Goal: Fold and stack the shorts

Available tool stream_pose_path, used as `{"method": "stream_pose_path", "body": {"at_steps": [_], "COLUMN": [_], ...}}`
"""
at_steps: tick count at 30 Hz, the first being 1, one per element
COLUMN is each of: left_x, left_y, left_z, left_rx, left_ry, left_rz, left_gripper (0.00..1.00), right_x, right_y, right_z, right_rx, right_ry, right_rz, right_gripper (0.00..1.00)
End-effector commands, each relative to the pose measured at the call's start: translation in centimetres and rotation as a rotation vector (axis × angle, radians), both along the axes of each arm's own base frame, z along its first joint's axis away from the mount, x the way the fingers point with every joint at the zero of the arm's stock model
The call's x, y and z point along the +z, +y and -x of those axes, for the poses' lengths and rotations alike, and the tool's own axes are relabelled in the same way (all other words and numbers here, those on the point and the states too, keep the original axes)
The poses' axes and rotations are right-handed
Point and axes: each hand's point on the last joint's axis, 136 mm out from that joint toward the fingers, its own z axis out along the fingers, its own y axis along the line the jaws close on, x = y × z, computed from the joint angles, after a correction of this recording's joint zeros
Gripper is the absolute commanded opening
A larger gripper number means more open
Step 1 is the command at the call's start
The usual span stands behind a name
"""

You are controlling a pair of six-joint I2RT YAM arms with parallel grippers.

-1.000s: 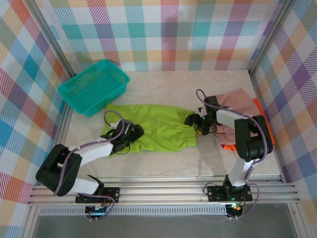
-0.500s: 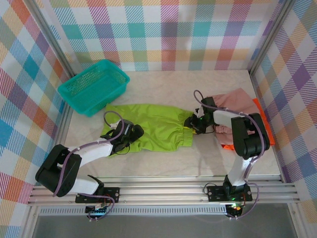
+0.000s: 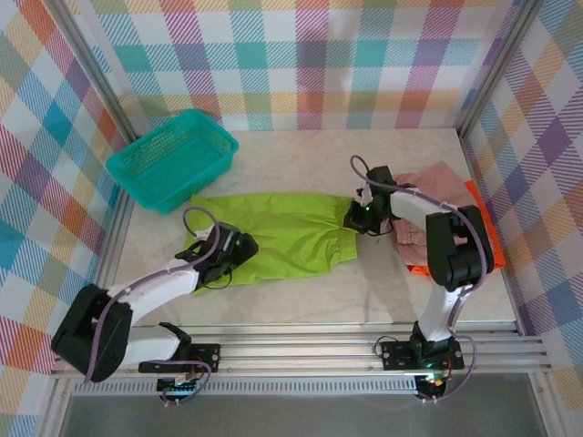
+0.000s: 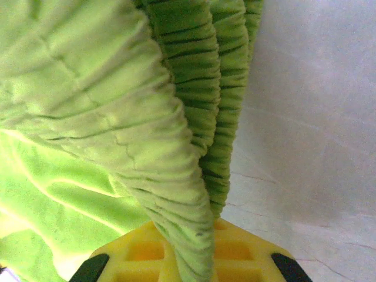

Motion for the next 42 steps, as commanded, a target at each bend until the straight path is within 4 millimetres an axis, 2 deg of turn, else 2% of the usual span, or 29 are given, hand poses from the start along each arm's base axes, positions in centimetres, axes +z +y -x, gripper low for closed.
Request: {"method": "stream_pose_path", "body": {"at_steps": [1,7,19,26,30,37,42], "left_x": [1.3,3.3,2.5,2.8,2.6,2.1,1.8], "left_y": [1.8,3.0,3.3,3.3,3.3,3.2,2.7], "left_z": [1.2,1.5,2.0,2.0,2.1,2.2,2.1], "left_rx": [-0.001,0.017,0.037,0.037,0.037,0.046,0.036], "left_ry": [-0.001,-0.053,-0.041,-0.049,-0.046,-0.045,-0.046], "left_rz": [-0.077,-0.079,-0.056,-0.051,-0.05,-0.035,-0.006], "left_gripper": [1.0,1.0,1.0,1.0,1.0,1.0,1.0], "right_x": [4.0,8.1,16.6,20.2,21.2,20.1,18.5], "right_y": [-1.8,-4.6,-9.3,-10.0,-9.4,-4.8,-0.8], "right_z": [0.1,0.2,-1.4,-2.3,-2.8,-2.9,-2.7], "right_rx": [0.063,0.157,0.242,0.286,0.318,0.375,0.43], "right_ry": [-0.083,-0.149,-0.238,-0.286,-0.292,-0.314,-0.316], "right_rz": [0.132,0.355,0.777,1.003,1.125,1.19,1.196], "right_gripper": [0.0,0.0,0.0,0.0,0.0,0.0,0.0]}}
